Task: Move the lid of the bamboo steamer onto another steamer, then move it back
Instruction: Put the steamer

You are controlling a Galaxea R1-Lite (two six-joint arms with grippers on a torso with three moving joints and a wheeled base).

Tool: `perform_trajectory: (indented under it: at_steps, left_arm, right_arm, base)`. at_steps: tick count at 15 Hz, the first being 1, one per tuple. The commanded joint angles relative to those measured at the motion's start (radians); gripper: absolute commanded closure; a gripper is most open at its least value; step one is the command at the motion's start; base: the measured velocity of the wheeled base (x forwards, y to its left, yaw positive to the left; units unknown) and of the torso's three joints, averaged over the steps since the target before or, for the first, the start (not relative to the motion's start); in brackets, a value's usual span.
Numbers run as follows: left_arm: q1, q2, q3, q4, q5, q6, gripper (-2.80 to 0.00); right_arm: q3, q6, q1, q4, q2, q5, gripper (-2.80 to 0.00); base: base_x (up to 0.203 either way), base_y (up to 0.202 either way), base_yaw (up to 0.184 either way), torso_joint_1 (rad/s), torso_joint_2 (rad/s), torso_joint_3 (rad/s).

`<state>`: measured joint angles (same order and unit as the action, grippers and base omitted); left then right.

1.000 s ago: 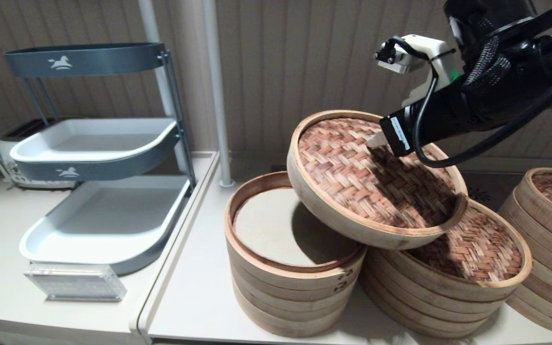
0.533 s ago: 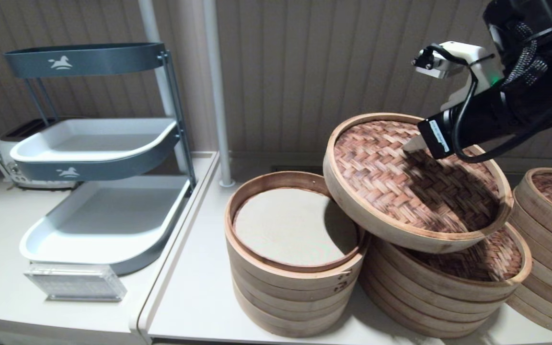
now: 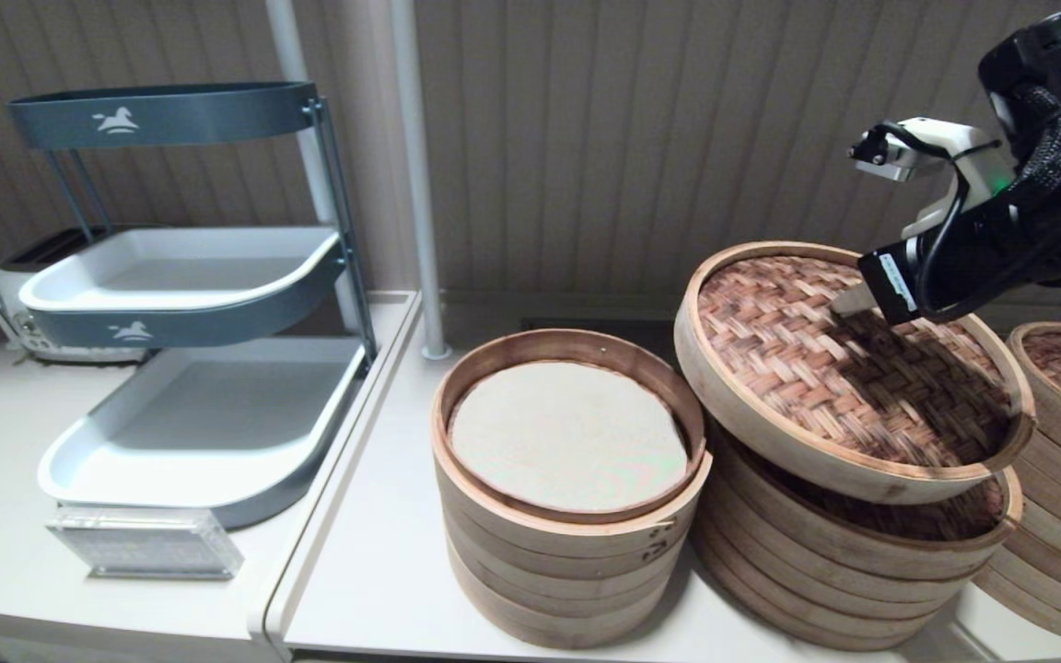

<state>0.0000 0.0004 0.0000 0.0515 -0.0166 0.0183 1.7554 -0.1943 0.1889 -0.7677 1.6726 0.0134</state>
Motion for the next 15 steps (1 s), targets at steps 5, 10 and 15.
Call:
perform_trajectory:
  at_steps: [5,10,15]
  left_arm:
    - [0.0,0.0,0.028,0.001,0.0,0.0,0.0]
    - [0.0,0.0,0.028,0.001,0.0,-0.001,0.0]
    - [0.0,0.0,0.028,0.001,0.0,-0.001,0.0]
  right_arm:
    - [-0.017,-0.011,-0.06,-0.002,0.009,0.043,0.0]
    - [-0.032,-0.033,-0.068,-0.002,0.038,0.046,0.0]
    - [-0.034,-0.059,-0.134,-0.002,0.047,0.068,0.0]
  base:
    - [0.0,0.0,0.0,0.0,0.0,0.0]
    - [0.0,0.0,0.0,0.0,0.0,0.0]
    - [0.0,0.0,0.0,0.0,0.0,0.0]
